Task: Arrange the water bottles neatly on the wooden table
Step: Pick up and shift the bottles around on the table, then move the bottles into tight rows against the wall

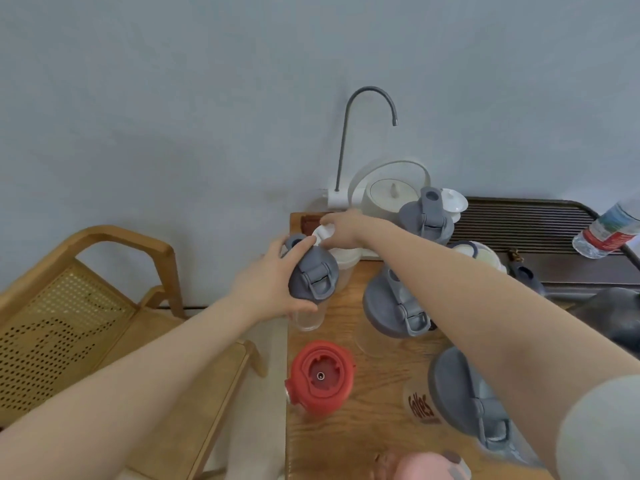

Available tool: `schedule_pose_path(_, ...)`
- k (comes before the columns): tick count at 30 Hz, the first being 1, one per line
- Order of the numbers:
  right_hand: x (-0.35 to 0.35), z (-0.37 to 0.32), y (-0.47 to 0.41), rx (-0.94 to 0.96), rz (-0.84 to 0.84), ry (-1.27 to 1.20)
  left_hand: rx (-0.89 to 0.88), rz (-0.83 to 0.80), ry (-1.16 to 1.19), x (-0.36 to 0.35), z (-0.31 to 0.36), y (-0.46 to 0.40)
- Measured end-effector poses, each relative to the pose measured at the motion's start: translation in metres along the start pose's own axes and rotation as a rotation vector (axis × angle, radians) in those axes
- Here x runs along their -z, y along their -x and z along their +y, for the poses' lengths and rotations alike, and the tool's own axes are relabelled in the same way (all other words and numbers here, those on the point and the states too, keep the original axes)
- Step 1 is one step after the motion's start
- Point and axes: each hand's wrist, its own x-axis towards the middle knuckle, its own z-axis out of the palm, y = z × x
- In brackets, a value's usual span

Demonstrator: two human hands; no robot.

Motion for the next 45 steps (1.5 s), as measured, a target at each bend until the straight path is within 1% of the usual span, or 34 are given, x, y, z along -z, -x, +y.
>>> schedule_pose_path(2,0.000,-0.002,-0.006,-0.015,-0.010,-0.017,-0.022,0.038,0.010,-0.006,-0.002,-0.001)
schedule_pose_path(4,-0.002,-0.002,-0.008,-0.029,-0.020,-0.018,-0.029,0.040,0.035,-0.007,-0.007,-0.002)
schedule_pose_path(9,-0.010,0.000,-0.006,-0.036,-0.023,0.240,-0.014,0.052,0.149,-0.004,-0.031,-0.002)
schedule_pose_path(13,-0.003,0.004,0.004,-0.019,0.006,0.338,-0.084,0.055,0.187,-0.008,-0.027,-0.008)
schedule_pose_path(15,0.008,0.010,0.017,-0.011,0.020,0.319,-0.103,0.057,0.187,-0.008,-0.025,-0.010)
schedule_pose_path(17,0.027,0.014,0.038,0.011,0.098,0.233,-0.120,0.059,0.195,-0.007,-0.026,-0.012)
schedule_pose_path(20,0.061,0.019,0.079,0.065,0.307,0.103,-0.148,0.052,0.205,-0.004,-0.023,-0.019)
schedule_pose_path(22,0.075,0.022,0.108,0.077,0.401,0.118,-0.186,0.021,0.197,-0.004,-0.017,-0.027)
schedule_pose_path(25,0.080,0.028,0.145,0.059,0.481,0.156,-0.220,-0.031,0.215,-0.008,-0.010,-0.036)
schedule_pose_path(28,0.082,0.032,0.179,0.064,0.581,0.127,-0.206,-0.092,0.280,-0.011,-0.010,-0.037)
schedule_pose_path(29,0.083,0.032,0.191,0.084,0.611,0.102,-0.192,-0.084,0.293,-0.011,-0.011,-0.033)
schedule_pose_path(30,0.083,0.032,0.203,0.109,0.637,0.079,-0.184,-0.038,0.293,-0.011,-0.010,-0.026)
schedule_pose_path(31,0.082,0.031,0.214,0.134,0.653,0.063,-0.182,0.042,0.312,-0.010,-0.009,-0.016)
schedule_pose_path(32,0.079,0.031,0.226,0.158,0.659,0.057,-0.199,0.132,0.382,-0.007,-0.005,-0.002)
schedule_pose_path(33,0.076,0.030,0.238,0.182,0.657,0.059,-0.226,0.189,0.490,-0.005,-0.002,0.012)
schedule_pose_path(35,0.066,0.028,0.258,0.238,0.640,0.078,-0.277,0.190,0.725,-0.005,0.004,0.042)
schedule_pose_path(37,0.056,0.027,0.273,0.290,0.595,0.092,-0.261,0.128,0.853,-0.009,0.010,0.070)
schedule_pose_path(41,0.036,0.036,0.292,0.326,0.538,0.129,-0.193,0.034,0.769,-0.037,0.029,0.109)
schedule_pose_path(43,0.024,0.040,0.297,0.332,0.532,0.139,-0.110,0.074,0.806,-0.051,0.041,0.120)
schedule_pose_path(45,0.009,0.042,0.298,0.351,0.511,0.220,-0.037,0.171,0.821,-0.057,0.048,0.126)
